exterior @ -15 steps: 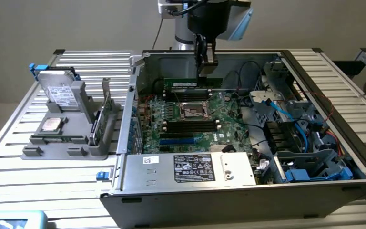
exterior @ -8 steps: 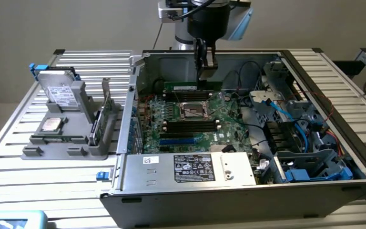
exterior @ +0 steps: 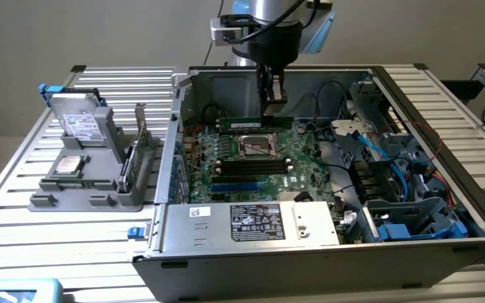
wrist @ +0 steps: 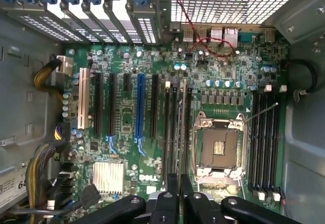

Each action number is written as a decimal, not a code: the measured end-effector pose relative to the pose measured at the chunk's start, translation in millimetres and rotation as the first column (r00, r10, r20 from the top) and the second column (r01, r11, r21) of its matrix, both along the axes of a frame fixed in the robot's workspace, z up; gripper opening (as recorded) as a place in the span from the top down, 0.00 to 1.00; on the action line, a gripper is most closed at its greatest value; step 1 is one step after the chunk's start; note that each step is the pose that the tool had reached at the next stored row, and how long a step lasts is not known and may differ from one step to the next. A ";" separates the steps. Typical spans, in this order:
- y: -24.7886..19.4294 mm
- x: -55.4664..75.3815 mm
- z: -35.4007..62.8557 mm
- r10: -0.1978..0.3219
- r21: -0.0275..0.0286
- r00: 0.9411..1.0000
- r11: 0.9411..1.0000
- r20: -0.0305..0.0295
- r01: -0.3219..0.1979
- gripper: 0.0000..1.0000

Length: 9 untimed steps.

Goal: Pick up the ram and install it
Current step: 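Insert the ram into the slot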

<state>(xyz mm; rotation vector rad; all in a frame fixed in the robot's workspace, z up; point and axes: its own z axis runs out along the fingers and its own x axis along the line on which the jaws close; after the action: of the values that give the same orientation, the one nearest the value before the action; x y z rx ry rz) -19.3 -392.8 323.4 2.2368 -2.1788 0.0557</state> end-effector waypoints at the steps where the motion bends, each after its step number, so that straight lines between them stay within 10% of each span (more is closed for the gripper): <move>1: 0.4 0.7 -1.5 0.000 -0.001 1.000 1.000 0.000 0.000 0.86; 9: 5.4 2.7 -11.5 0.000 -0.012 1.000 1.000 0.000 0.000 0.86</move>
<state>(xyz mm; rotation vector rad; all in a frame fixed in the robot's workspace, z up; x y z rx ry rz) -16.6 -387.4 311.9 2.2309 -2.1724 0.0686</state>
